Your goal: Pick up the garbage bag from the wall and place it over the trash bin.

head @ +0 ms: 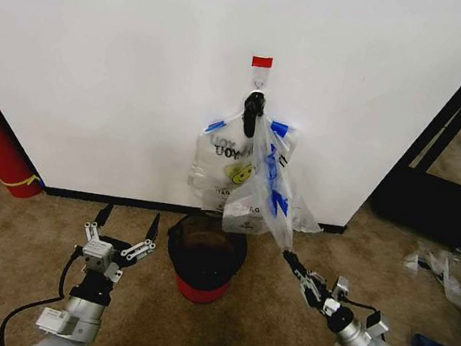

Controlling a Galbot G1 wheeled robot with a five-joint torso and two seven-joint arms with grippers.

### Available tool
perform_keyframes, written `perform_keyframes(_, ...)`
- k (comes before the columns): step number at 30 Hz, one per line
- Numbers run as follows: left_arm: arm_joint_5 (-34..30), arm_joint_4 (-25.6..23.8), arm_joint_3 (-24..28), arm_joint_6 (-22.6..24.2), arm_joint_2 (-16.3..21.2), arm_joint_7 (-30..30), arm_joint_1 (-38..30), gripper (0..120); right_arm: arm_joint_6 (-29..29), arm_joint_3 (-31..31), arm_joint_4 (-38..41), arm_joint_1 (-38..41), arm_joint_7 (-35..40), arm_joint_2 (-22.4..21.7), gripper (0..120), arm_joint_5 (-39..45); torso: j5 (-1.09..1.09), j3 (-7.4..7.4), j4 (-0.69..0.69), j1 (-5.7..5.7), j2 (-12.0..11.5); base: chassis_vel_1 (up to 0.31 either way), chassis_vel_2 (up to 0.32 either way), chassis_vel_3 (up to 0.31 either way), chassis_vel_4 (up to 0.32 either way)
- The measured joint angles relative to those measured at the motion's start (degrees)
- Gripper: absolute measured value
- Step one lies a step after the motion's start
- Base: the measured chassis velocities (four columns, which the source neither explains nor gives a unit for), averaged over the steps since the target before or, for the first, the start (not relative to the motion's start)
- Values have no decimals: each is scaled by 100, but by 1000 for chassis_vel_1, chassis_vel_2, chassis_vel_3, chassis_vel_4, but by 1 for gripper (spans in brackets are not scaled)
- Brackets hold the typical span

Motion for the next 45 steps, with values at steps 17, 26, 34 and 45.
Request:
perform_keyframes(17,-90,65,-180,-6,142,-52,-10,100,-466,287,825,547,-1307,-850,69,-1568,0,0,-1,0,0,0,0,0,0)
perform_keyframes(26,-80,166,-16,18,131,-54,-137,100,-310,722,369,509,-1531,-1231,98,-2444,1,0,0,0,0,0,0,0,0)
perform_keyframes(34,-73,213,4,19,144,-52,-155,100,17,493,436,348,-690,-1254,100,-2135,1,0,-1,0,0,0,0,0,0)
perform_keyframes(45,-91,267,-12,-10,196,-60,-151,100,689,-583,366,1322,2598,-782,100,-2902,1,0,1,0,-1,0,0,0,0)
